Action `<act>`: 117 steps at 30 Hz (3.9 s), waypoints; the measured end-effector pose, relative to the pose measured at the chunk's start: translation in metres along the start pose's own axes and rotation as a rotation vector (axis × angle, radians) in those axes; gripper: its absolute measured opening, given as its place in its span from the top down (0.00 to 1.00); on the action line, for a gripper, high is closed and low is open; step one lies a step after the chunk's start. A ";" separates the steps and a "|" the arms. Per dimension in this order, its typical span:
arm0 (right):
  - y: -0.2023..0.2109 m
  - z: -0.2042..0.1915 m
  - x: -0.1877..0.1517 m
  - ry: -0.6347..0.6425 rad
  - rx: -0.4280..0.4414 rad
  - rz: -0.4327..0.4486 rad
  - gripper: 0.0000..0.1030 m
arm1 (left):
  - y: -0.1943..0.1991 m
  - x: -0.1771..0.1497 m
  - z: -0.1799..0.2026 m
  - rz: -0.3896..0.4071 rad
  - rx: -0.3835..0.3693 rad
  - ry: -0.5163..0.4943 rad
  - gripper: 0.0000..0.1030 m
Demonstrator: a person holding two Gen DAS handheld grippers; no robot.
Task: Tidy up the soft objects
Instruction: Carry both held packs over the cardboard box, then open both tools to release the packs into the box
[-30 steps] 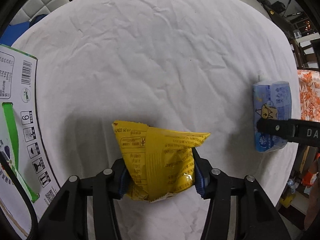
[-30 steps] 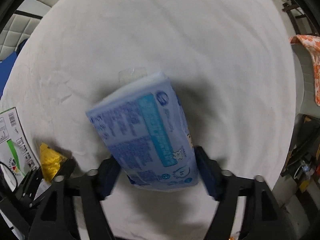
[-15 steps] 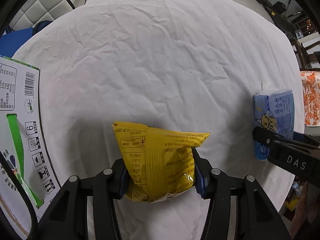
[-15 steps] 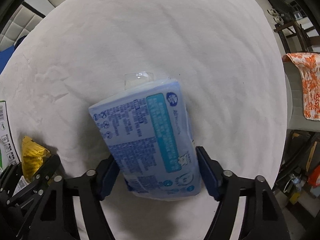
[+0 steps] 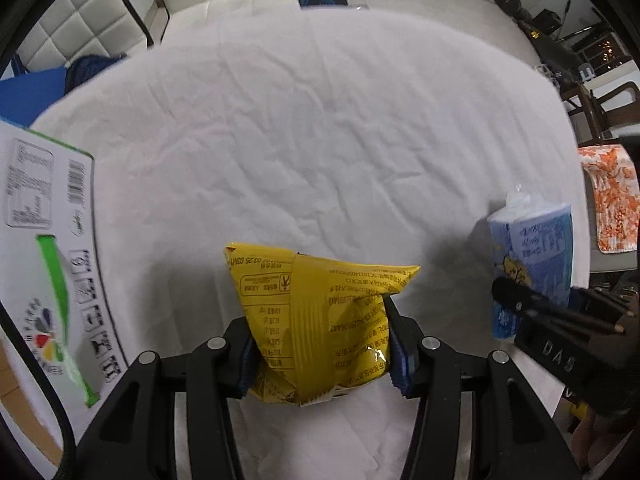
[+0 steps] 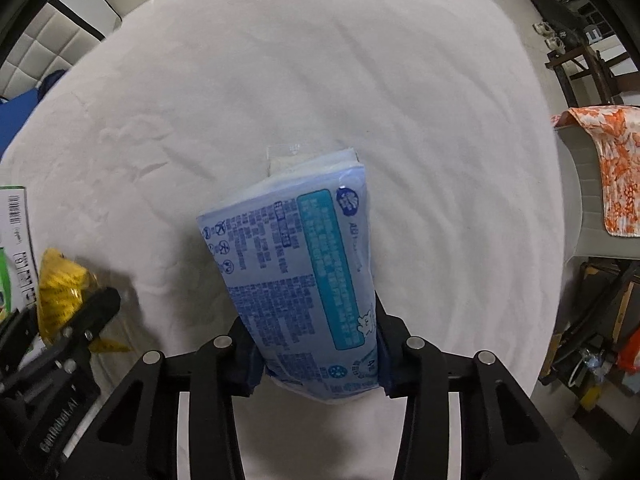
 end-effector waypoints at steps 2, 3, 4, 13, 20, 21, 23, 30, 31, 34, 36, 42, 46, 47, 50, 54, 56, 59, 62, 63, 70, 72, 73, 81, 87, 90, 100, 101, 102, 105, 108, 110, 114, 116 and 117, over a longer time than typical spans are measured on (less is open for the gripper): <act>0.011 -0.003 -0.010 0.009 0.004 0.024 0.56 | 0.014 0.000 -0.002 0.030 -0.002 -0.003 0.53; 0.016 -0.006 -0.016 0.017 0.006 0.036 0.56 | 0.022 0.000 -0.003 0.048 -0.003 -0.005 0.53; 0.023 -0.012 -0.023 0.026 0.008 0.051 0.56 | 0.029 0.000 -0.003 0.061 -0.004 -0.006 0.53; 0.087 -0.028 -0.076 0.050 0.078 0.143 0.56 | 0.096 -0.020 -0.022 0.188 -0.045 -0.010 0.53; 0.131 -0.010 -0.089 0.048 0.140 0.203 0.56 | 0.131 -0.035 -0.041 0.263 -0.078 0.006 0.53; 0.136 -0.013 -0.088 0.049 0.146 0.211 0.56 | 0.136 -0.038 -0.043 0.272 -0.082 0.007 0.53; 0.147 -0.018 -0.097 0.058 0.159 0.224 0.56 | 0.145 -0.045 -0.051 0.296 -0.085 0.009 0.53; 0.183 -0.046 -0.120 0.115 0.218 0.240 0.56 | 0.167 -0.064 -0.090 0.342 -0.105 0.044 0.53; 0.186 -0.053 -0.123 0.123 0.226 0.241 0.56 | 0.170 -0.067 -0.099 0.350 -0.103 0.053 0.53; 0.189 -0.083 -0.134 0.157 0.266 0.234 0.56 | 0.179 -0.075 -0.126 0.367 -0.094 0.086 0.53; 0.190 -0.104 -0.140 0.181 0.280 0.234 0.56 | 0.184 -0.080 -0.150 0.383 -0.074 0.114 0.53; 0.179 -0.178 -0.154 0.259 0.337 0.206 0.56 | 0.190 -0.100 -0.218 0.419 -0.001 0.189 0.53; 0.170 -0.231 -0.167 0.326 0.353 0.182 0.56 | 0.188 -0.109 -0.263 0.427 0.039 0.238 0.53; 0.167 -0.242 -0.170 0.338 0.354 0.176 0.56 | 0.187 -0.113 -0.273 0.428 0.047 0.250 0.53; 0.155 -0.272 -0.175 0.371 0.363 0.153 0.56 | 0.180 -0.121 -0.302 0.428 0.071 0.280 0.53; 0.133 -0.311 -0.181 0.394 0.383 0.111 0.56 | 0.165 -0.127 -0.336 0.406 0.089 0.317 0.53; 0.119 -0.327 -0.180 0.397 0.388 0.093 0.56 | 0.155 -0.130 -0.354 0.389 0.094 0.333 0.53; 0.092 -0.350 -0.173 0.387 0.408 0.065 0.56 | 0.133 -0.129 -0.373 0.347 0.094 0.337 0.53; 0.061 -0.365 -0.167 0.352 0.423 0.025 0.56 | 0.105 -0.125 -0.387 0.294 0.104 0.329 0.53; 0.050 -0.368 -0.165 0.338 0.427 0.008 0.56 | 0.092 -0.123 -0.393 0.264 0.100 0.323 0.53; -0.023 -0.378 -0.149 0.258 0.433 -0.099 0.56 | 0.015 -0.113 -0.420 0.066 -0.009 0.329 0.53; -0.035 -0.379 -0.146 0.253 0.425 -0.109 0.56 | -0.004 -0.108 -0.423 0.022 -0.031 0.322 0.53; -0.043 -0.381 -0.145 0.250 0.422 -0.121 0.56 | -0.010 -0.106 -0.424 0.009 -0.038 0.323 0.53; -0.077 -0.385 -0.134 0.200 0.438 -0.144 0.47 | -0.053 -0.092 -0.432 -0.108 -0.135 0.330 0.53; -0.094 -0.393 -0.124 0.208 0.415 -0.157 0.37 | -0.072 -0.088 -0.427 -0.165 -0.131 0.302 0.52; -0.100 -0.400 -0.122 0.222 0.403 -0.159 0.32 | -0.077 -0.085 -0.424 -0.176 -0.121 0.297 0.50; -0.064 -0.392 -0.123 0.314 0.309 -0.066 0.20 | -0.058 -0.082 -0.420 -0.127 -0.088 0.282 0.31; -0.059 -0.394 -0.124 0.316 0.296 -0.057 0.19 | -0.054 -0.083 -0.419 -0.115 -0.085 0.282 0.31; -0.056 -0.392 -0.123 0.316 0.287 -0.052 0.19 | -0.050 -0.084 -0.418 -0.105 -0.081 0.281 0.31; -0.050 -0.382 -0.121 0.302 0.272 -0.041 0.19 | -0.039 -0.085 -0.414 -0.081 -0.072 0.282 0.31; -0.041 -0.368 -0.121 0.290 0.251 -0.026 0.19 | -0.027 -0.086 -0.406 -0.058 -0.070 0.288 0.31; -0.036 -0.355 -0.124 0.288 0.236 -0.010 0.19 | -0.021 -0.091 -0.408 -0.039 -0.063 0.291 0.22; -0.014 -0.341 -0.128 0.294 0.188 0.041 0.00 | -0.008 -0.101 -0.401 0.019 -0.030 0.307 0.20; -0.003 -0.329 -0.133 0.306 0.148 0.073 0.00 | 0.001 -0.104 -0.406 0.052 0.002 0.309 0.13; 0.002 -0.330 -0.134 0.309 0.128 0.083 0.00 | 0.005 -0.106 -0.404 0.068 0.019 0.310 0.10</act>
Point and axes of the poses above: each gripper's, at about its wrist camera, not at the fingertips, and y roughly against the way its jaws point, z to its right, x to its top, the point moved 1 cm from there along -y, roughly the way its jaws point, and after that the axes turned 14 degrees about x, right-handed, at the moved point
